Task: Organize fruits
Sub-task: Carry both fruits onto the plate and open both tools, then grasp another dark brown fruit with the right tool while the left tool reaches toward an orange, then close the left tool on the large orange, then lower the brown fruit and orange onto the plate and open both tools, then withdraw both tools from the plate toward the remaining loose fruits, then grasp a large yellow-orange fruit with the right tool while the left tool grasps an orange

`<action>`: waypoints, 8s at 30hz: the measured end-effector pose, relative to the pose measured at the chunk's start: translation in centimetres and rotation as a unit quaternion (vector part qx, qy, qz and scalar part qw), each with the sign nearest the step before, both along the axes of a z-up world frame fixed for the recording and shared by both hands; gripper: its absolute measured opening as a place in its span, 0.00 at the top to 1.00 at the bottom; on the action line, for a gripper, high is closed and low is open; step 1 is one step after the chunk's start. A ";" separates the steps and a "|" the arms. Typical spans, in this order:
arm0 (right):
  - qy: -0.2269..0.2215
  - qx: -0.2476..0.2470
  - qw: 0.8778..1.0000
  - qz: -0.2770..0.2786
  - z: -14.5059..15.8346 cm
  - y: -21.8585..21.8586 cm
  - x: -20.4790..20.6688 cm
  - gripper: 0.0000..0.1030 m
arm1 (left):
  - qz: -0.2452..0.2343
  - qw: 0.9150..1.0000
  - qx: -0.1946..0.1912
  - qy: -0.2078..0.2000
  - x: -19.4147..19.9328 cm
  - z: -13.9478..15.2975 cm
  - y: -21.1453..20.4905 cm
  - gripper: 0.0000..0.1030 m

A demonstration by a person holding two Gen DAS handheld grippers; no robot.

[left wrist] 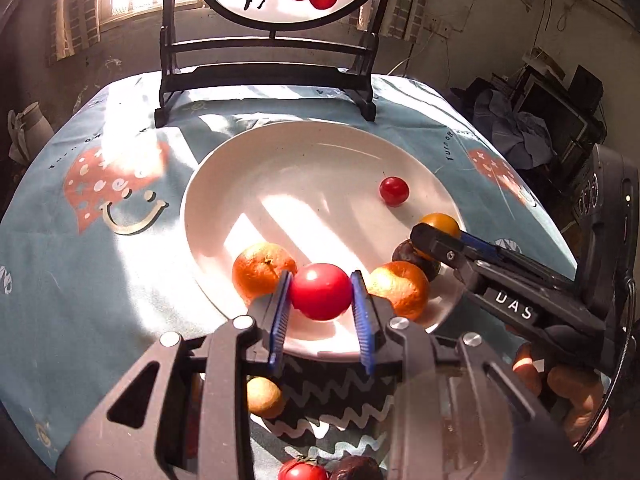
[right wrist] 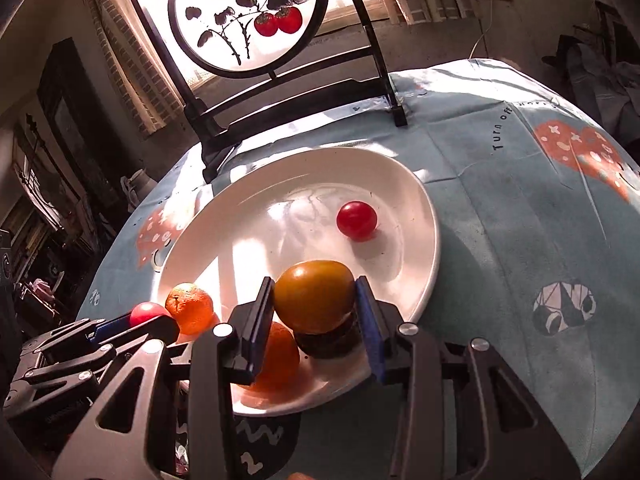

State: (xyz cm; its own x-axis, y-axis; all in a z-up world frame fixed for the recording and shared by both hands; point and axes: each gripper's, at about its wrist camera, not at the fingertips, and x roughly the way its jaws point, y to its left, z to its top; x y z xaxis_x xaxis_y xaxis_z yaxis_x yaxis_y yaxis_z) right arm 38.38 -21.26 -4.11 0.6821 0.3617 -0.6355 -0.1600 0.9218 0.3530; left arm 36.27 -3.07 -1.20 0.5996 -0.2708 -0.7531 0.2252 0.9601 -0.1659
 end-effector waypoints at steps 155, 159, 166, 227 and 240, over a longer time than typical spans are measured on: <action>-0.046 -0.040 0.983 0.173 2.1 3.3 -9.1 0.38 | 0.088 0.994 -0.021 -0.052 -7.7 0.4 8.9 0.02; 0.001 -0.051 0.960 0.276 0.5 5.7 -12.3 0.36 | 0.115 0.991 -0.053 -0.041 -10.3 -1.2 11.7 0.02; -0.002 -0.096 0.941 0.325 -0.5 7.2 -15.3 0.36 | 0.146 0.985 -0.075 -0.057 -12.3 -1.2 14.0 0.02; 0.051 0.005 0.974 0.222 -1.0 1.7 -11.5 0.64 | -0.172 0.985 0.013 0.026 -15.8 -4.8 2.9 0.45; 0.041 -0.009 0.977 0.211 -1.1 1.6 -11.5 0.64 | -0.156 0.988 0.010 0.020 -16.3 -4.5 3.0 0.61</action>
State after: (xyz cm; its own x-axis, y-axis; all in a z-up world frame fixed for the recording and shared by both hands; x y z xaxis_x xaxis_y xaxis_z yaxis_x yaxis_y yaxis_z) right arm 26.91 -19.61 -5.18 0.4205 0.5882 -0.6908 -0.4989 0.7859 0.3654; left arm 19.92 -0.05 -5.75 0.4587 -0.4225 -0.7817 0.5038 0.8483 -0.1629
